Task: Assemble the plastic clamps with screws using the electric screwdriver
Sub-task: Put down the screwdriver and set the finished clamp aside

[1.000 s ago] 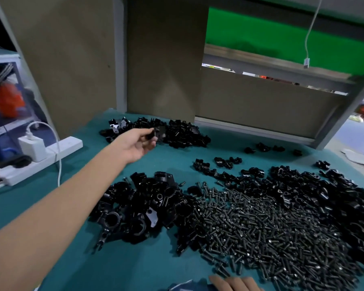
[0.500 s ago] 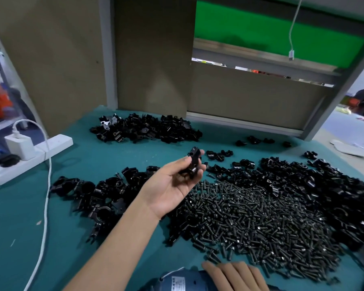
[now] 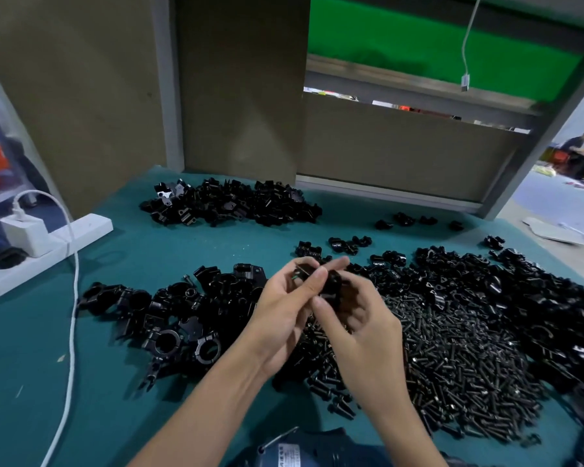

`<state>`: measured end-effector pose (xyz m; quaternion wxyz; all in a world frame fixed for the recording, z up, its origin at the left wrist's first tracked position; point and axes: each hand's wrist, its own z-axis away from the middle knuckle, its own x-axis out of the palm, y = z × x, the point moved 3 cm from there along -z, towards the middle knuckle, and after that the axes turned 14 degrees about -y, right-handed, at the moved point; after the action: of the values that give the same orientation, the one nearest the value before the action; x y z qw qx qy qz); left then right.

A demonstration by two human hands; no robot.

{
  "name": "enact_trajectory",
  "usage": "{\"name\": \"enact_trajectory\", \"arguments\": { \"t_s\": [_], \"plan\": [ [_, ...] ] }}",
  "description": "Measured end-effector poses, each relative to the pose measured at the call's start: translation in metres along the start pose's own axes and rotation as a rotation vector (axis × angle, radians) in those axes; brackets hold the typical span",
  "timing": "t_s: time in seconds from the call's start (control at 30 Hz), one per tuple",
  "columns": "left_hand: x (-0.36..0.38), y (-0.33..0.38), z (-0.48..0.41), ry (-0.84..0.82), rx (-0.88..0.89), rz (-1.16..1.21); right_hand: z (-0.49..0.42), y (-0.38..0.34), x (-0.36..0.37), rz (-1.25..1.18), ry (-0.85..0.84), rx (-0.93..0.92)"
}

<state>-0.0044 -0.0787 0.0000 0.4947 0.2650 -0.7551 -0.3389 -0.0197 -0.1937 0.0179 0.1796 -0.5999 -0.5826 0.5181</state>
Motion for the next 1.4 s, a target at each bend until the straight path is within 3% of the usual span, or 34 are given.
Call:
{"name": "enact_trajectory", "arguments": {
  "t_s": [0.1, 0.3, 0.4, 0.5, 0.6, 0.7, 0.77, 0.97, 1.07, 1.23, 1.3, 1.4],
  "plan": [
    [-0.006, 0.002, 0.002, 0.053, 0.006, -0.134, -0.007, 0.004, -0.009, -0.083, -0.010, -0.042],
    [-0.011, 0.003, 0.003, -0.062, -0.013, -0.195, -0.017, 0.007, -0.030, 0.001, -0.162, -0.034],
    [-0.016, 0.002, 0.004, -0.030, -0.008, -0.137, -0.035, 0.023, -0.048, 0.187, -0.019, -0.072],
    [-0.023, 0.003, 0.005, 0.021, 0.022, -0.113, -0.072, 0.064, -0.074, 0.410, 0.153, 0.113],
    [-0.025, 0.002, 0.005, 0.048, 0.005, -0.066, -0.101, 0.114, -0.089, 0.593, -0.021, 0.458],
    [-0.024, -0.002, 0.004, 0.060, -0.009, -0.014, -0.111, 0.145, -0.093, 0.863, -0.374, 0.665],
    [-0.021, -0.005, 0.004, 0.063, -0.014, 0.008, -0.113, 0.151, -0.094, 0.953, -0.464, 0.694],
    [-0.006, -0.013, 0.004, 0.037, -0.009, -0.016, -0.108, 0.149, -0.097, 1.064, -0.423, 0.586],
    [-0.002, -0.016, 0.004, 0.022, -0.017, 0.061, -0.105, 0.153, -0.103, 0.941, -0.332, 0.531],
    [-0.003, -0.020, 0.006, -0.013, -0.060, 0.145, -0.097, 0.144, -0.105, 0.615, -0.182, 0.589],
    [-0.004, -0.021, 0.005, 0.009, -0.062, 0.117, -0.086, 0.130, -0.099, 0.331, -0.148, 0.569],
    [-0.005, -0.023, 0.005, 0.067, -0.061, -0.077, -0.062, 0.095, -0.079, -0.282, -0.144, 0.475]
  ]
}}
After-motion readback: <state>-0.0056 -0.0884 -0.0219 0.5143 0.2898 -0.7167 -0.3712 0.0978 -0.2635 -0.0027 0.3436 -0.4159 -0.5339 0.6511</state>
